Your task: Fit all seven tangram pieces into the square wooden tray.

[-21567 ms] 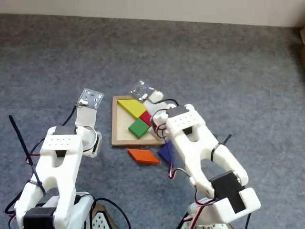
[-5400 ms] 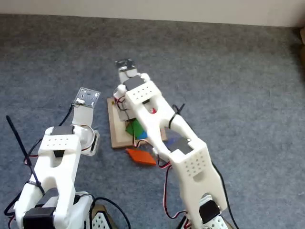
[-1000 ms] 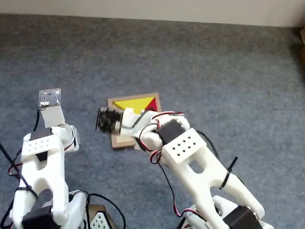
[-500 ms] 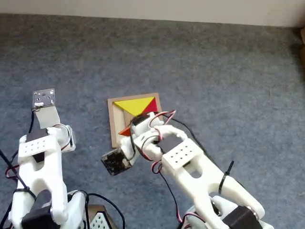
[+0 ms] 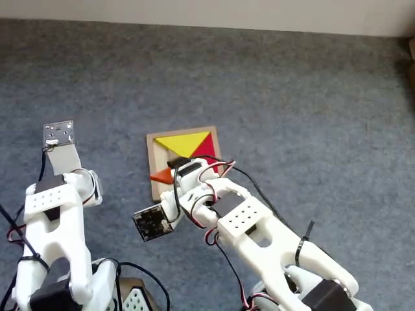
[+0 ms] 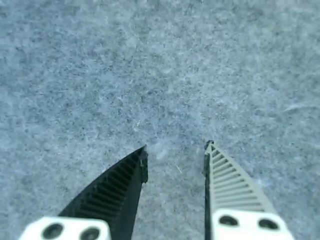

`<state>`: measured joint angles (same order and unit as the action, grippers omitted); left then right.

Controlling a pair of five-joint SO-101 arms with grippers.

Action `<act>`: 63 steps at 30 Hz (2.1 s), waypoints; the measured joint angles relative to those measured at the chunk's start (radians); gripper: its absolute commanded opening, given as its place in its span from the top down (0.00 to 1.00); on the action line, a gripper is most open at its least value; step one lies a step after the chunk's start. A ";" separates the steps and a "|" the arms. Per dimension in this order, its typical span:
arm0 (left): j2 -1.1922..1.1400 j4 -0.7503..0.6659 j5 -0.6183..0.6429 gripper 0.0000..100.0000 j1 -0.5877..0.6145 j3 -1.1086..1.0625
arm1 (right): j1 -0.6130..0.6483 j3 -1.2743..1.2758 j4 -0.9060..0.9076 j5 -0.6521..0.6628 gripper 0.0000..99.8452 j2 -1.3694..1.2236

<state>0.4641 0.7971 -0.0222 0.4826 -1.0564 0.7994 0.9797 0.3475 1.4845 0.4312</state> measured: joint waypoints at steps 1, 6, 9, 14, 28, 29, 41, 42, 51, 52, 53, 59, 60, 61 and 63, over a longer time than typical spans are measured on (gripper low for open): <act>0.000 0.000 0.000 0.81 0.000 0.000 | 0.000 0.000 0.000 -0.003 0.82 0.000; 0.000 0.000 0.000 0.81 0.000 0.000 | 0.000 0.000 -0.002 -0.008 0.88 0.000; 0.000 0.000 0.000 0.81 0.000 0.000 | 0.000 0.000 0.017 -0.034 0.89 0.000; 0.000 0.000 0.000 0.81 0.000 0.000 | -0.031 0.000 0.101 -0.195 0.89 0.000; 0.000 0.178 -0.203 0.82 -0.100 0.244 | -0.466 -0.261 0.559 -1.151 0.89 0.000; 0.000 0.218 -0.244 0.82 -0.135 0.278 | -0.499 -0.279 0.609 -1.180 0.89 0.000; -0.041 0.427 -0.471 0.82 -0.605 0.451 | -0.746 -0.322 0.922 -1.232 0.89 0.048; -0.074 0.427 -0.462 0.82 -0.626 0.460 | -0.761 -0.319 0.922 -1.247 0.89 0.069; -0.520 0.506 -0.428 0.82 -0.666 0.704 | -0.787 -0.043 0.792 -1.290 0.89 0.410; -0.552 0.516 -0.428 0.82 -0.666 0.724 | -0.787 -0.009 0.773 -1.290 0.89 0.446; -0.577 0.519 -0.428 0.82 -0.666 0.736 | -0.787 0.023 0.761 -1.290 0.89 0.482; -0.675 0.526 -0.423 0.81 -0.666 0.773 | -0.787 0.109 0.740 -1.290 0.89 0.609; -0.689 0.528 -0.423 0.81 -0.666 0.783 | -0.787 0.109 0.740 -1.290 0.89 0.615; -0.698 0.528 -0.423 0.82 -0.666 0.790 | -0.787 0.110 0.740 -1.290 0.89 0.618; -0.732 0.520 -0.423 0.82 -0.666 0.807 | -0.787 0.110 0.740 -1.290 0.89 0.620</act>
<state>-0.2677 1.3172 -0.4457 -0.1834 -0.2493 0.0123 1.0902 1.0871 0.1941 1.0510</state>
